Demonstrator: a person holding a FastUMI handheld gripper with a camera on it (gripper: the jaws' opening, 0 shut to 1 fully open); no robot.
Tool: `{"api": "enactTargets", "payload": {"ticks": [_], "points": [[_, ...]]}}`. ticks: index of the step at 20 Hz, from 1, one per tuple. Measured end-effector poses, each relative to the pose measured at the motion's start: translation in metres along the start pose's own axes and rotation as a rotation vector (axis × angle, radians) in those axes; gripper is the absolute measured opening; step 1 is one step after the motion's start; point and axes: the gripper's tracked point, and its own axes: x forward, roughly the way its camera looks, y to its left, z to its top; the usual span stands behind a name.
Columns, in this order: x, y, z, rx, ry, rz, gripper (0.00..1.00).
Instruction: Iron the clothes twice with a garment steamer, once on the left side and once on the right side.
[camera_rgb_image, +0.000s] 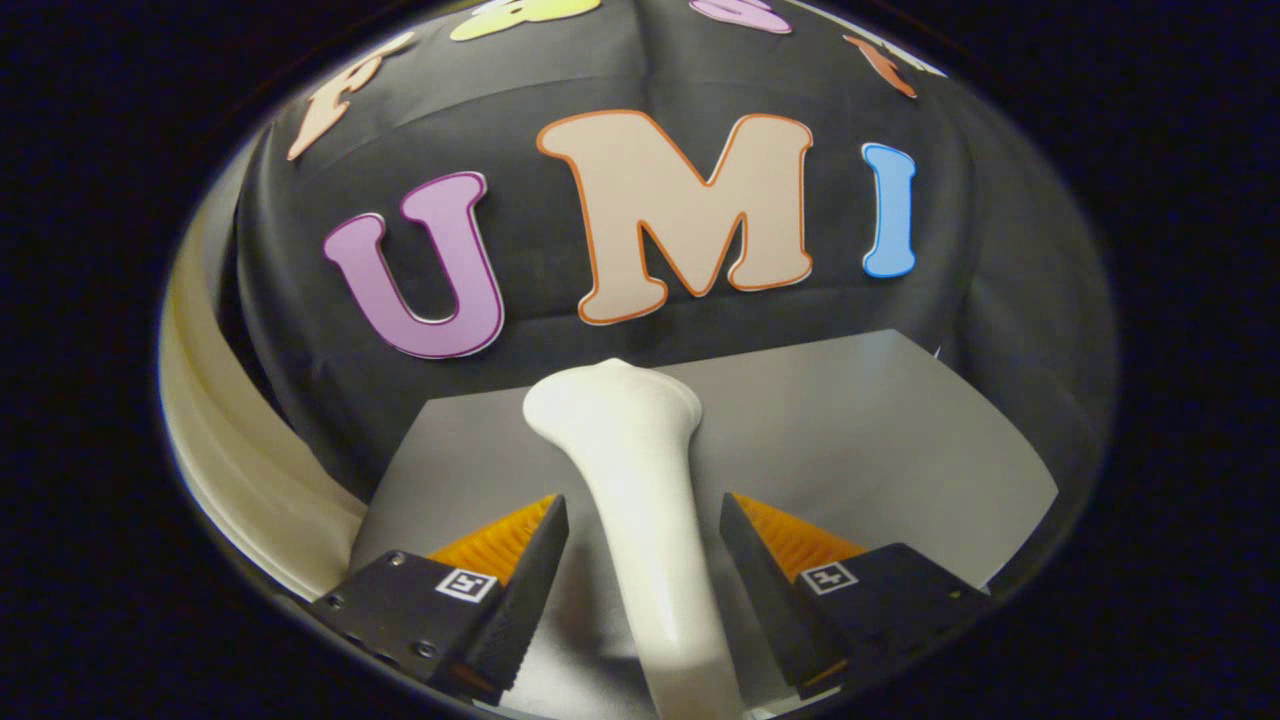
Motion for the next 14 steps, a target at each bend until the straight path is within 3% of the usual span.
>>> {"api": "enactTargets", "payload": {"ticks": [2, 7, 11, 14], "points": [[0.001, -0.002, 0.000, 0.014, 0.008, -0.011, 0.78], [-0.007, 0.007, 0.003, -0.064, -0.018, 0.024, 0.54], [-0.031, -0.011, 0.018, -0.134, -0.149, -0.035, 0.39], [-0.041, -0.007, 0.019, -0.082, -0.190, 0.039, 0.36]]}}
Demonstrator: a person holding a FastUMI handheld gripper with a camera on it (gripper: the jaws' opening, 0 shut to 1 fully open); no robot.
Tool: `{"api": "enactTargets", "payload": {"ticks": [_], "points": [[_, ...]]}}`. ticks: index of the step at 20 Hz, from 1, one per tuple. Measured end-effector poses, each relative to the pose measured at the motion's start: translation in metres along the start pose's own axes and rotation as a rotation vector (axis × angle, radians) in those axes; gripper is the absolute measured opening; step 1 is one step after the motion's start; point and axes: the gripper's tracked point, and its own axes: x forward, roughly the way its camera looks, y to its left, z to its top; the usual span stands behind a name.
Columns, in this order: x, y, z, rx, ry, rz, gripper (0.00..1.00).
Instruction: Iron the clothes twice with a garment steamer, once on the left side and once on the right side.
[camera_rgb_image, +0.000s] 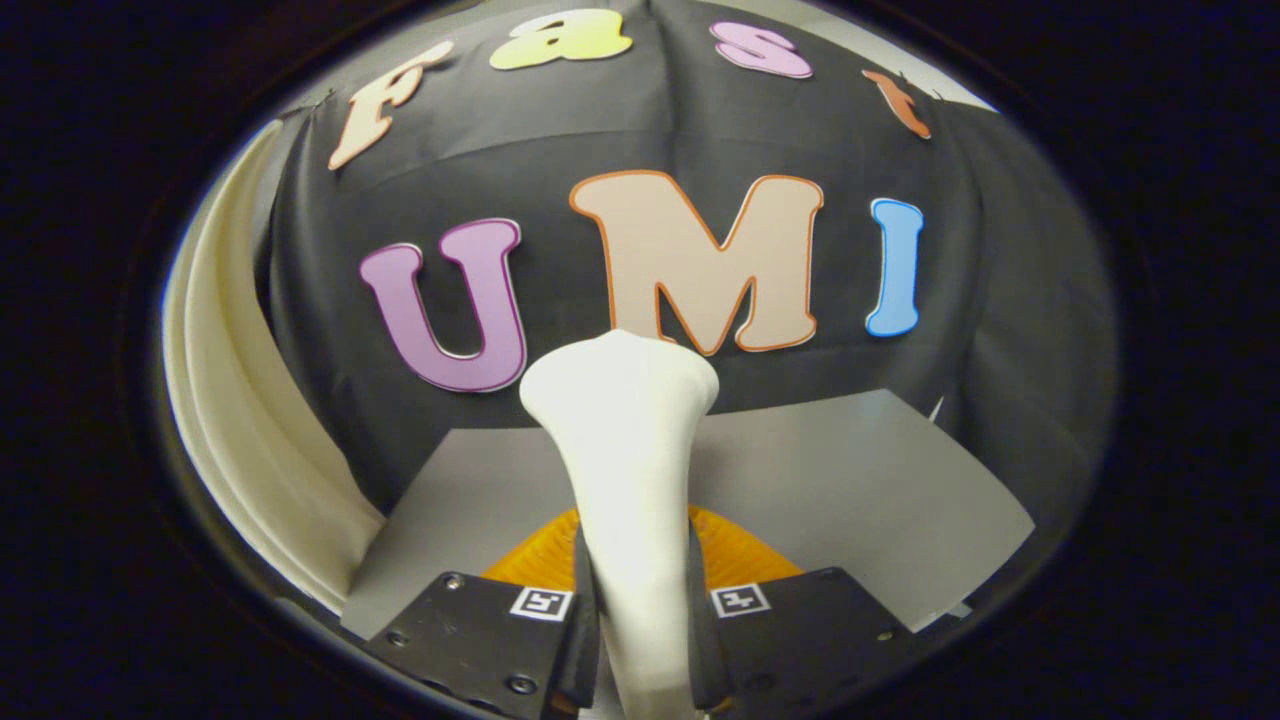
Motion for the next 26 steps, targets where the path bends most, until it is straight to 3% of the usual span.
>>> {"api": "enactTargets", "payload": {"ticks": [5, 10, 21, 26], "points": [[-0.026, -0.002, -0.052, -0.013, 0.028, 0.051, 0.36], [-0.083, -0.001, -0.081, 0.002, -0.004, 0.129, 0.35], [-0.235, 0.037, -0.056, 0.011, -0.221, 0.249, 0.34], [-0.273, 0.097, -0.051, 0.011, -0.268, 0.280, 0.34]]}}
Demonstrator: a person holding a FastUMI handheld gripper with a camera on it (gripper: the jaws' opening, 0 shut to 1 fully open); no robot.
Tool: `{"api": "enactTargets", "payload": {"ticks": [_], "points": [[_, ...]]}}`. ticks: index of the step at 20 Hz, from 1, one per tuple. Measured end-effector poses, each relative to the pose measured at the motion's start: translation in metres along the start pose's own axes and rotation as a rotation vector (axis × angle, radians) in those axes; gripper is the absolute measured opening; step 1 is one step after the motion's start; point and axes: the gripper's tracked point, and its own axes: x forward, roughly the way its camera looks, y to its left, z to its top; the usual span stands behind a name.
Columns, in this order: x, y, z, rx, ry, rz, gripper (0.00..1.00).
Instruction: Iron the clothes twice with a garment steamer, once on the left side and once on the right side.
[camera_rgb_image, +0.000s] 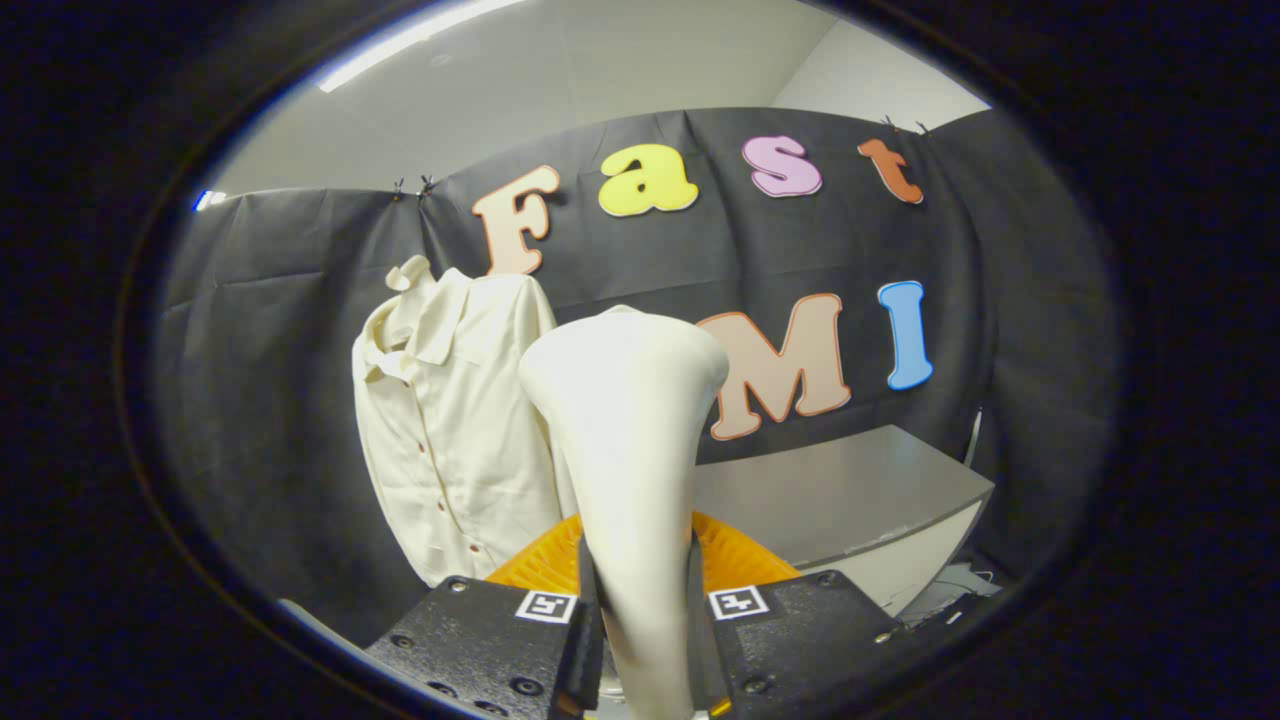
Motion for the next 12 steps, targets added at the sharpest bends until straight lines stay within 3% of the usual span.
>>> {"api": "enactTargets", "payload": {"ticks": [12], "points": [[0.038, 0.194, -0.023, 0.044, -0.045, 0.085, 0.33]]}}
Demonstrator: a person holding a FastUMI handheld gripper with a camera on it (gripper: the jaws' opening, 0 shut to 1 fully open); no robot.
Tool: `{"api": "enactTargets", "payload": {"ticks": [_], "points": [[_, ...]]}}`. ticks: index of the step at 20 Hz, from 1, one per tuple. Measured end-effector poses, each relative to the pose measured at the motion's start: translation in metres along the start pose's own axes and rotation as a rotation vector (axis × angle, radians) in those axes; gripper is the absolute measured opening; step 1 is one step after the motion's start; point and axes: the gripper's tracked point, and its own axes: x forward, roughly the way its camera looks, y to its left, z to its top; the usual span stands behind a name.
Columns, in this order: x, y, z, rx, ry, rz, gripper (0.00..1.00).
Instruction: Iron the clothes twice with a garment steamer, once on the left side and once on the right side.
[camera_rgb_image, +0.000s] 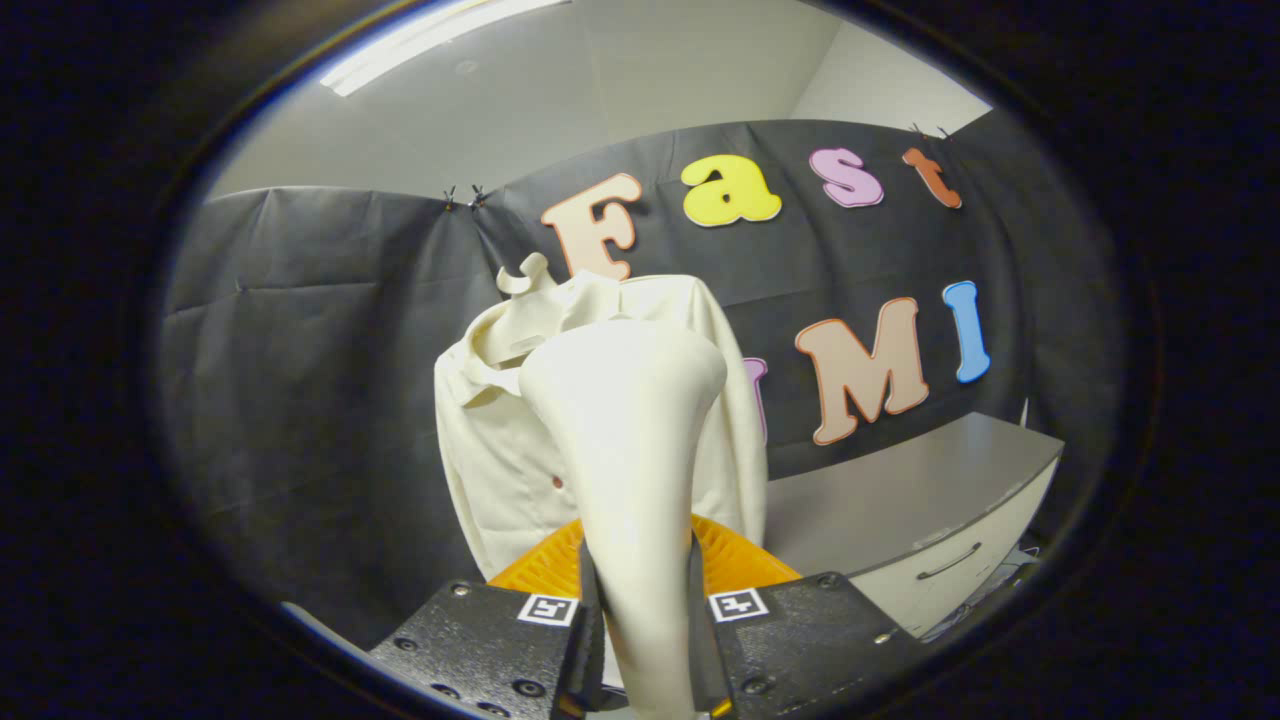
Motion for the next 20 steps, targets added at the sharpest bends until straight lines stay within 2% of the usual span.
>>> {"api": "enactTargets", "payload": {"ticks": [7, 20], "points": [[0.064, 0.064, -0.038, 0.008, 0.043, 0.038, 0.33], [0.141, 0.122, -0.071, 0.040, 0.021, 0.043, 0.33]]}}
